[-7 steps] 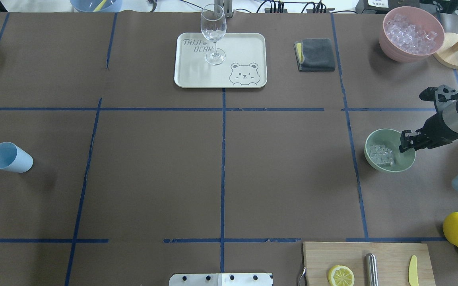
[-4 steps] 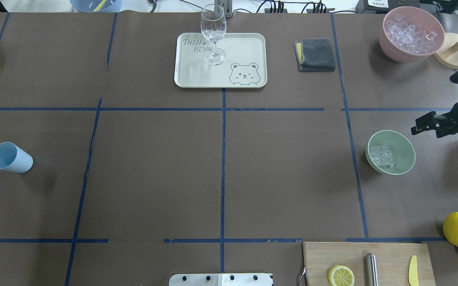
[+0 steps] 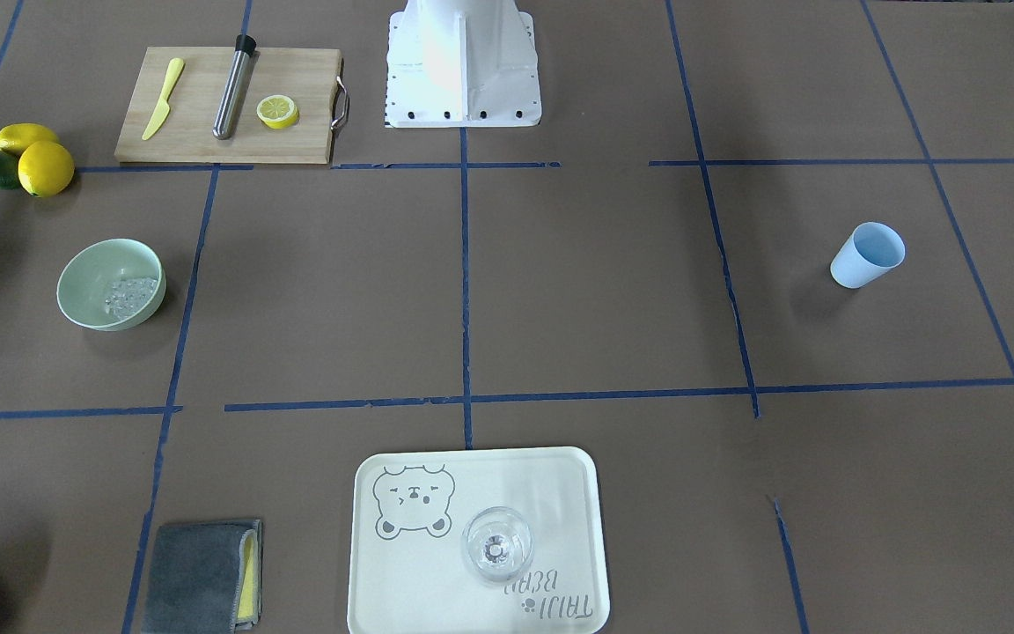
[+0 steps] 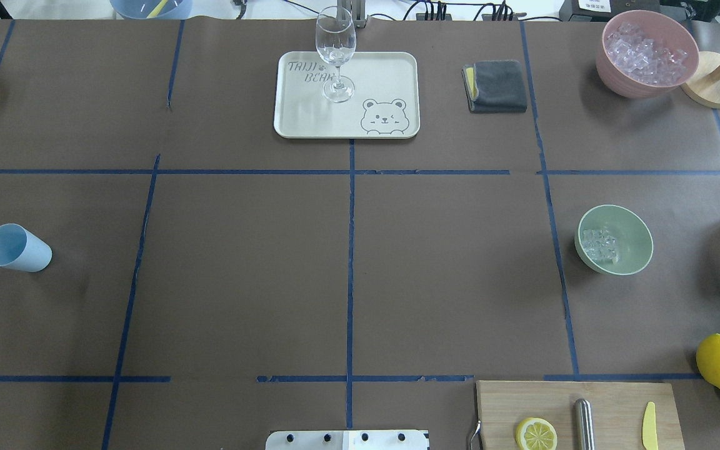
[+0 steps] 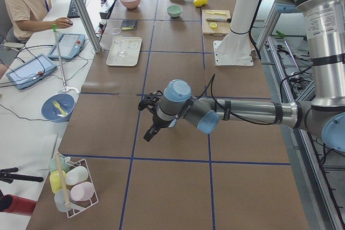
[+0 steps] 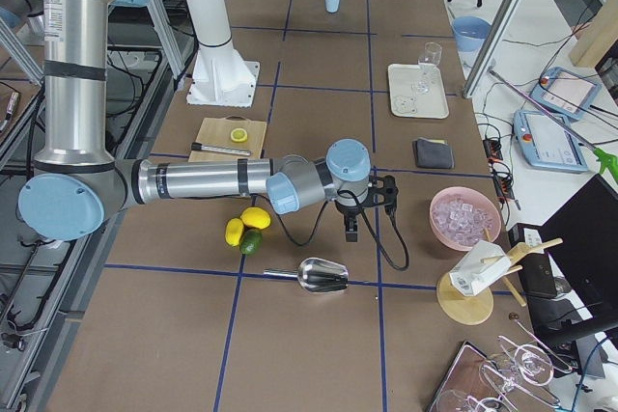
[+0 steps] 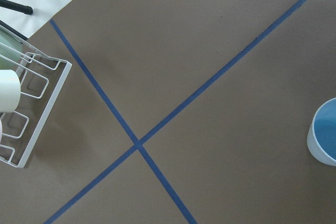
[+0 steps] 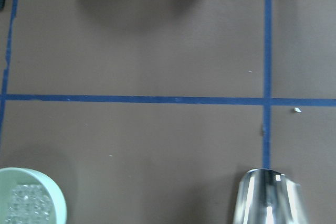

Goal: Pour ice into bowl

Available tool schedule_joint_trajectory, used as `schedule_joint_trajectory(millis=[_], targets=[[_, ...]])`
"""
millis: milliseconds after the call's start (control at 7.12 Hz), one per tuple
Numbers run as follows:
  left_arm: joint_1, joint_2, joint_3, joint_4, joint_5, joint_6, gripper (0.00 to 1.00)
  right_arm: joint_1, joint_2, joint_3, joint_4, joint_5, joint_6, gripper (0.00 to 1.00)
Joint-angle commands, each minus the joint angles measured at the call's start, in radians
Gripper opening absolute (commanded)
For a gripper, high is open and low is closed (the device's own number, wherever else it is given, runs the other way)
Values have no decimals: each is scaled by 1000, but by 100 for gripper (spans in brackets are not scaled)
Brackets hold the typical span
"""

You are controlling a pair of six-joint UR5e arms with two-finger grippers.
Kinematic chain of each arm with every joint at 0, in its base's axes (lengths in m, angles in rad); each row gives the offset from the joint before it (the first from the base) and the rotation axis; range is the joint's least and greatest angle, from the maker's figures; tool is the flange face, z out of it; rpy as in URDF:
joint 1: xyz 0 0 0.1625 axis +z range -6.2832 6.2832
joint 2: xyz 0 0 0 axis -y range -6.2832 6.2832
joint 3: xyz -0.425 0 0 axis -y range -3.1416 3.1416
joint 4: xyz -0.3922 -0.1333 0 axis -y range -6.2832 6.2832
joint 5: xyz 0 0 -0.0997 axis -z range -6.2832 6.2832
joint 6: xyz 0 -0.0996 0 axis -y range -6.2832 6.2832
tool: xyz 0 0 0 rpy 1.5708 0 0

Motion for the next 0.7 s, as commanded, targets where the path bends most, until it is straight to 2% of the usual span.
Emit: schedule_joint_trajectory(millis=[0,140,281,562], targets=[[-106,-235,-2,578,-56,56,100,107,35,16,-340,2,-376,100],[-105,-192,-30,598,-58,66,100,81,36,91,-430,1,-376,100],[-103,-178,-26,598,-59,66,100,65,39,108,-465,4,-376,100],[-103,-156,-11,603,-62,66,100,27,39,109,-464,7,-373,100]])
